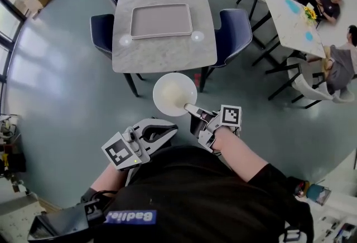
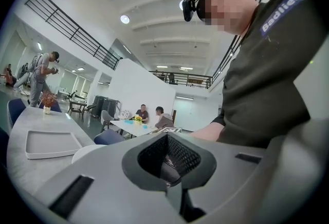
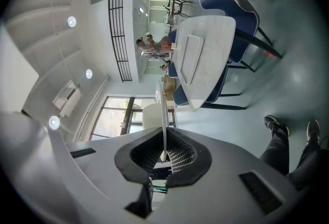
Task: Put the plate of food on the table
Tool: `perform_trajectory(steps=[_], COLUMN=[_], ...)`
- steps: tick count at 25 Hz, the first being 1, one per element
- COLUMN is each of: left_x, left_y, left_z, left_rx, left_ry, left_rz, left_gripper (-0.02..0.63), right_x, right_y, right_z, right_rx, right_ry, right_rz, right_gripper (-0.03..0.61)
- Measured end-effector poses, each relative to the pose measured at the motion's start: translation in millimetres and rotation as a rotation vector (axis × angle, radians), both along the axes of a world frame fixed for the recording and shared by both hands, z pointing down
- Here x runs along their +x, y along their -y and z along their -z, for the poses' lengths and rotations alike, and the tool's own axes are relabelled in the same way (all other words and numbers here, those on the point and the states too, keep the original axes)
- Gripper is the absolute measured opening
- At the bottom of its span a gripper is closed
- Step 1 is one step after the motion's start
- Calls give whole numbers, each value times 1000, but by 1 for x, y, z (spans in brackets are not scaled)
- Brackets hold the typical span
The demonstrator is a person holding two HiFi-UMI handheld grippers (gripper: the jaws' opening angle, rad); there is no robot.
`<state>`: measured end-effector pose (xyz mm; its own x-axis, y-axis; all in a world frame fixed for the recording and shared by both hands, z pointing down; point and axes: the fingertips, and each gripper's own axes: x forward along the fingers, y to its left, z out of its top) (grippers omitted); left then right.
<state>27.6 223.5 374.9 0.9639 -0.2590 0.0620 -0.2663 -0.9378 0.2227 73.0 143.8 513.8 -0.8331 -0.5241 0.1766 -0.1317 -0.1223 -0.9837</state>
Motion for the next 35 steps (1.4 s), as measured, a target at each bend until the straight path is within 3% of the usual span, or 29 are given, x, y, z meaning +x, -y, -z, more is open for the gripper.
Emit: perform_trajectory(steps=[15, 21, 35], left_x=[-62, -93, -100], left_y=[112, 179, 181], left_z=[2, 5, 3], left_rx=[-2, -28, -15], left_ry=[0, -9, -16], left_rz=[-103, -153, -125], left_gripper=[5, 5, 5], right_x=[-62, -89, -87], right_y=[106, 173, 182], right_z=[-4, 0, 2], right_rx=[-25, -38, -1], right_ry=[-3, -27, -40], right_rz=[-109, -162, -172], right_gripper=[21, 21, 21])
